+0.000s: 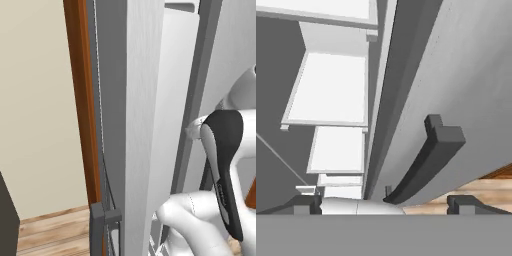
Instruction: Take the lime and potato from the second highest rack and move them to the highest rack where the lemon and broccoli are located, to maximize freezer space. Close the freezer door after rearranging.
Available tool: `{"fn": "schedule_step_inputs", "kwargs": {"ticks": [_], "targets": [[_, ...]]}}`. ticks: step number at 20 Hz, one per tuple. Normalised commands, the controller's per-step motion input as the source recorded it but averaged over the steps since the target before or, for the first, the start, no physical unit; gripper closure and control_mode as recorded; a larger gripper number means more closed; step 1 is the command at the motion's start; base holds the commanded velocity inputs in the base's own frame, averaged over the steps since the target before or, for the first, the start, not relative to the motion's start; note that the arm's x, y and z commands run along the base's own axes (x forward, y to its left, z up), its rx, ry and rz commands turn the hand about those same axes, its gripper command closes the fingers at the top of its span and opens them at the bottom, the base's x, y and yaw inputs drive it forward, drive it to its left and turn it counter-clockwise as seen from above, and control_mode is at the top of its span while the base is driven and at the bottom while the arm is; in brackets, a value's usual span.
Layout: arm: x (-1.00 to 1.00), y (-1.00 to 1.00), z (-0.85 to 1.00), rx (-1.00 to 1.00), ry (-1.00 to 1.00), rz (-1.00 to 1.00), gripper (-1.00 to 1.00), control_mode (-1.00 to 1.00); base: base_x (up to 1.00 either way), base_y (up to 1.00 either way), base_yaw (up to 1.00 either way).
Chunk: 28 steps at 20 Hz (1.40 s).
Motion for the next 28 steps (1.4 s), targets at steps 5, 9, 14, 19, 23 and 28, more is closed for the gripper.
{"fn": "schedule_step_inputs", "kwargs": {"ticks": [5,9,14,19,23,28], "targets": [[0.0,0.0,0.0,0.0,0.0,0.0,-1.0,1.0,-0.86,-0.4,0.0],[0.0,0.0,0.0,0.0,0.0,0.0,-1.0,1.0,-1.0,-0.18,0.0],[-0.09,0.02,0.0,0.01,0.0,0.0,-1.0,-1.0,-0.39,0.01,0.0],[-0.59,0.63,0.11,-0.01,-0.05,0.0,-1.0,-1.0,0.0,0.0,0.0],[-0.78,1.0,0.31,-0.05,-0.11,0.0,-1.0,-1.0,0.0,0.0,0.0],[-0.2,1.0,0.22,-0.04,-0.07,-0.01,-1.0,-1.0,0.0,0.0,0.0]]}}
